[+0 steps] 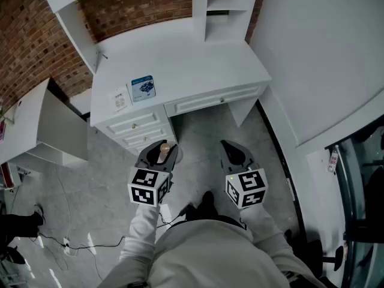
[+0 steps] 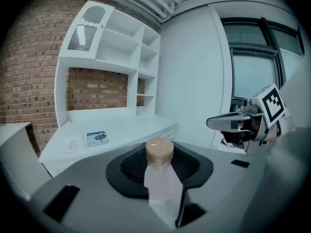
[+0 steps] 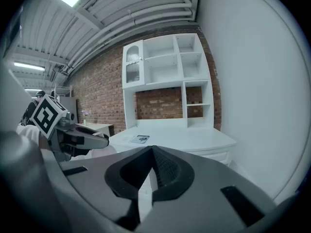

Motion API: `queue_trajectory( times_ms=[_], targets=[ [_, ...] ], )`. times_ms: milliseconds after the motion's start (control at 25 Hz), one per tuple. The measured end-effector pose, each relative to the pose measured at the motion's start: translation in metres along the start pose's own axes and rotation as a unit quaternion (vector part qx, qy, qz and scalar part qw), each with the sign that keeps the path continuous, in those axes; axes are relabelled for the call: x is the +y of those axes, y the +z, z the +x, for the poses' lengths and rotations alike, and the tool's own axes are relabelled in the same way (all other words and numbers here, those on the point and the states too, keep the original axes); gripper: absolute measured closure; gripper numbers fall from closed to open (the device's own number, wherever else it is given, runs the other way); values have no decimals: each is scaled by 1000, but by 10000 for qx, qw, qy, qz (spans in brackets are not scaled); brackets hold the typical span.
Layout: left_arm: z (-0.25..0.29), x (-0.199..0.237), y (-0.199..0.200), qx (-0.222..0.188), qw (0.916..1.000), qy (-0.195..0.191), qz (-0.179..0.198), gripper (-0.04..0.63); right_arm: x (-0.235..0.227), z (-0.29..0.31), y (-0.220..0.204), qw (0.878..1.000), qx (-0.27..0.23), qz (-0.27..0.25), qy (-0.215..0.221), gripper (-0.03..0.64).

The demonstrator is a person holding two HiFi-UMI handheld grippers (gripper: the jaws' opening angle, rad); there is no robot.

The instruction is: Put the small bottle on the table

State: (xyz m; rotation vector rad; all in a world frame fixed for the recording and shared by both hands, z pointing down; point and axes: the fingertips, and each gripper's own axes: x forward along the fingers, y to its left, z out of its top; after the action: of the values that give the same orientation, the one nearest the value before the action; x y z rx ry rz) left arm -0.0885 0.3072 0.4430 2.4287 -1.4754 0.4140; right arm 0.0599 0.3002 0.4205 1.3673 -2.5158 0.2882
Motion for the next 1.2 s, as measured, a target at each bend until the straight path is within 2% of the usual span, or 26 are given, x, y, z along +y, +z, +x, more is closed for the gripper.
queue_trajectory(
  times_ms=[680, 920, 1200],
  targets=[
    [62, -9, 38, -54, 9997, 225, -5, 449, -71, 17, 14, 9995, -208, 195, 159, 589],
    [89, 6, 53, -20, 9997, 247, 55, 449, -91, 34, 21, 9993, -232, 274, 107, 589],
    [149, 37, 69, 95, 9999, 80, 105, 449, -119, 94, 35, 9993, -186, 331, 56, 589]
  ],
)
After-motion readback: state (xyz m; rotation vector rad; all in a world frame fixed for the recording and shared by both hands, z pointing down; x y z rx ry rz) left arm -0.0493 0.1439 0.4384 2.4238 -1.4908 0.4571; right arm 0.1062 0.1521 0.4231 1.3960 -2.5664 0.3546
